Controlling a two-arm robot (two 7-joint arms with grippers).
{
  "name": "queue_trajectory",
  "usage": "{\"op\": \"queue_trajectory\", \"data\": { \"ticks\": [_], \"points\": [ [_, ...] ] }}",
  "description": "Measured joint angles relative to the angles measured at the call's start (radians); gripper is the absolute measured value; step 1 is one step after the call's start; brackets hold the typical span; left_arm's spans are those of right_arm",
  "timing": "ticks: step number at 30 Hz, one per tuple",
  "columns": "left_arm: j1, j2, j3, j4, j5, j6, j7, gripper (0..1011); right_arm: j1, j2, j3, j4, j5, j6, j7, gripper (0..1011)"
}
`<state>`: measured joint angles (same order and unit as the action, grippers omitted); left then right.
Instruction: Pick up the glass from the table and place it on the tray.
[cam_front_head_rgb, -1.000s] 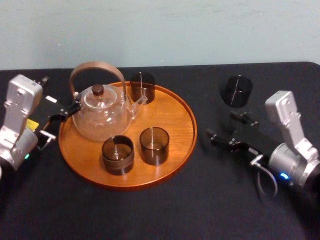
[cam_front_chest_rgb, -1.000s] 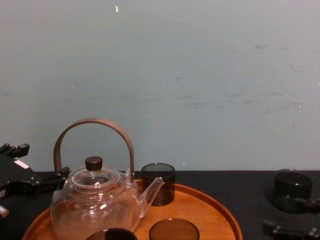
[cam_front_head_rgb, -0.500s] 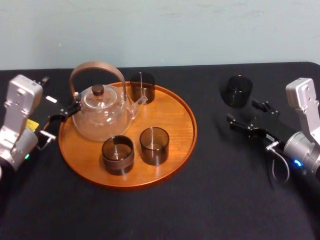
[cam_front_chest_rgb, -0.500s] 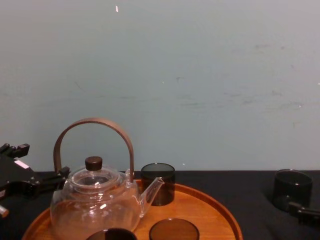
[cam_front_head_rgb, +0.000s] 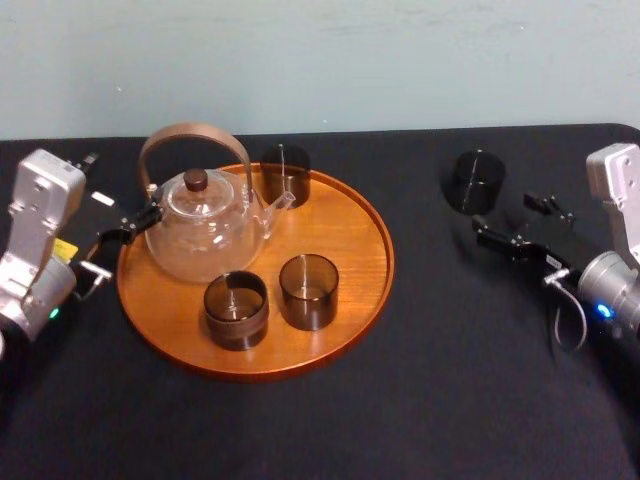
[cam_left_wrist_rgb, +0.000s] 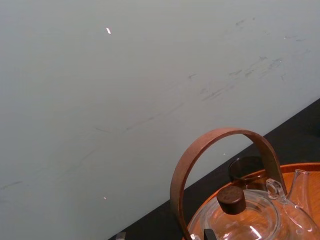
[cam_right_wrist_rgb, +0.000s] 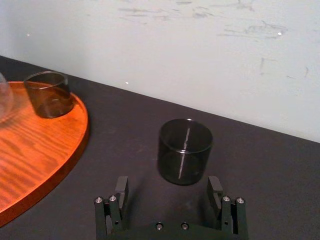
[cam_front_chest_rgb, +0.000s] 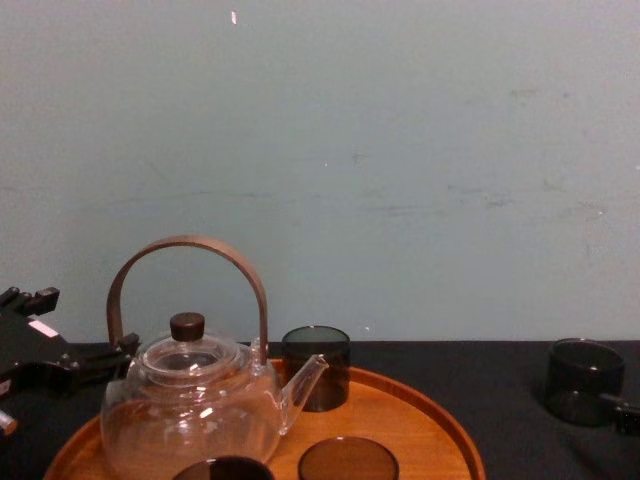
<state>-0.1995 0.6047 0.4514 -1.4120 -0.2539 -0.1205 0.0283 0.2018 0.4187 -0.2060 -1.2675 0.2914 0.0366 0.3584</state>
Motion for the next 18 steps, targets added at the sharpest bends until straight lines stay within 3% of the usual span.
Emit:
{"op": "queue_trajectory", "data": {
  "ticks": [18],
  "points": [
    [0.0, 0.0, 0.0, 0.0, 0.0, 0.0, 0.0, 1010, 0.116, -0.036, -0.007, 0.124, -0.028, 0.013, 0.006, 1002]
  ]
}}
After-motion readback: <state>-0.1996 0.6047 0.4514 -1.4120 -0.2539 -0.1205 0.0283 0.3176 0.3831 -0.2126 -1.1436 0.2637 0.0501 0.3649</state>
